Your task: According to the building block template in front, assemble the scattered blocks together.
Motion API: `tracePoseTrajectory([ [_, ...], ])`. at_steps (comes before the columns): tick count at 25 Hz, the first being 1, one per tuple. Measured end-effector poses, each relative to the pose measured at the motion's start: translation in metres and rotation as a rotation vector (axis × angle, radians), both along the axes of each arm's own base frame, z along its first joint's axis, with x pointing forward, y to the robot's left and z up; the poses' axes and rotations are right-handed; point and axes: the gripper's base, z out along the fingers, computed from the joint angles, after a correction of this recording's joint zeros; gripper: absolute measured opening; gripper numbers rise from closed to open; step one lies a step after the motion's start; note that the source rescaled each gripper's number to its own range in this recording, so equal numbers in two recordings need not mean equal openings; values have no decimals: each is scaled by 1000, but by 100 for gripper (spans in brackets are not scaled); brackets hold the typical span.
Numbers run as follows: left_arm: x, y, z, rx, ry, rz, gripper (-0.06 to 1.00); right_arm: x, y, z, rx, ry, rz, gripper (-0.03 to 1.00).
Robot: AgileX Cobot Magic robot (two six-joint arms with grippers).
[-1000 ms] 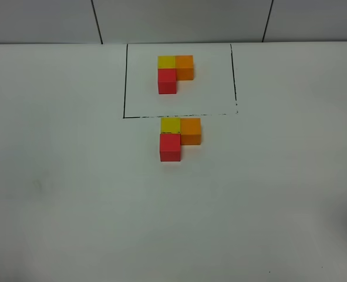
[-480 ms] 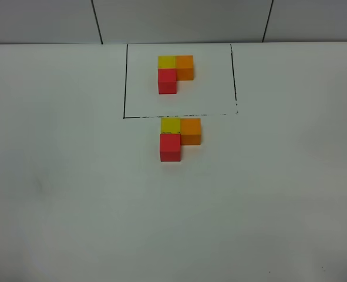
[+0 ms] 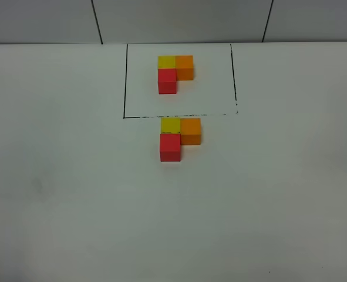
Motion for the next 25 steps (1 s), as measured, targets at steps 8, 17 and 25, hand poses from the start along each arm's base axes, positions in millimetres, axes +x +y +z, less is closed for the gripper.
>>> tracePoseTrajectory([
  [8, 0, 0, 0, 0, 0, 0, 62, -8, -2, -1, 27, -41, -37, 77],
  [17, 0, 0, 0, 0, 0, 0, 62, -7, -7, -1, 64, -29, -110, 77],
  [25, 0, 0, 0, 0, 0, 0, 62, -7, -7, -2, 67, -27, -112, 77],
])
